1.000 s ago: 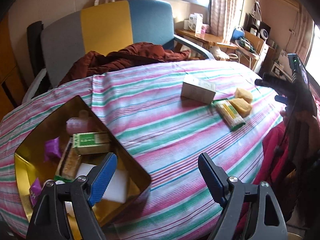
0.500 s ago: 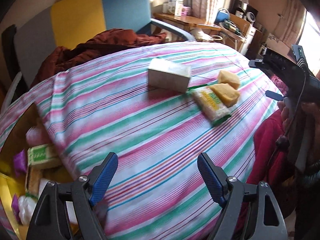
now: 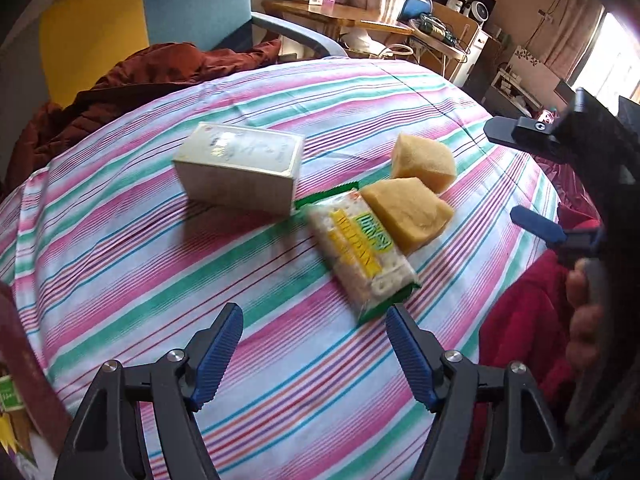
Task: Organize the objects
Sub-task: 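Grasp the WEIDAN cracker packet with the left gripper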
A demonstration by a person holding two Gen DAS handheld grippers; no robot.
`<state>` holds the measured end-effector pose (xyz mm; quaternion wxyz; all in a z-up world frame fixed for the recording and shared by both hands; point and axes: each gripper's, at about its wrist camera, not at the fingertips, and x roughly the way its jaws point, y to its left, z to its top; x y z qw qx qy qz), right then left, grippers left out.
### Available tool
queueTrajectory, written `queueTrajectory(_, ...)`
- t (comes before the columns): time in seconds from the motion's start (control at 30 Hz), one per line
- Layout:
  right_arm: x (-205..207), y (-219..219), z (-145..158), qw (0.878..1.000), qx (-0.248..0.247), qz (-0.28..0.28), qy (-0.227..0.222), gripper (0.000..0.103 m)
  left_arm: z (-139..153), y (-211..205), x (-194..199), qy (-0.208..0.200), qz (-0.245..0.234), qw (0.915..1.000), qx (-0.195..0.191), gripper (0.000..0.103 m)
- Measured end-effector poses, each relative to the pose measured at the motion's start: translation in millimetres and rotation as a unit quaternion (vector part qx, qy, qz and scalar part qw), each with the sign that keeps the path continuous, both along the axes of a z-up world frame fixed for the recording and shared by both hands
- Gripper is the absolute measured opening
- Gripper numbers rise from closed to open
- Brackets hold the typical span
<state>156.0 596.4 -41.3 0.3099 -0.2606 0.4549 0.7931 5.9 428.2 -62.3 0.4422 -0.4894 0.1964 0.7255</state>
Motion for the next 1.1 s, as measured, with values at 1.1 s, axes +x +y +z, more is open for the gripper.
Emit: queueTrajectory(1.1,-38,-7,-26,0.991,-0.001,0.06,-0.122,0.103,-40,-49,14,0.033,-0.027,0.9991,-0.002,0.048)
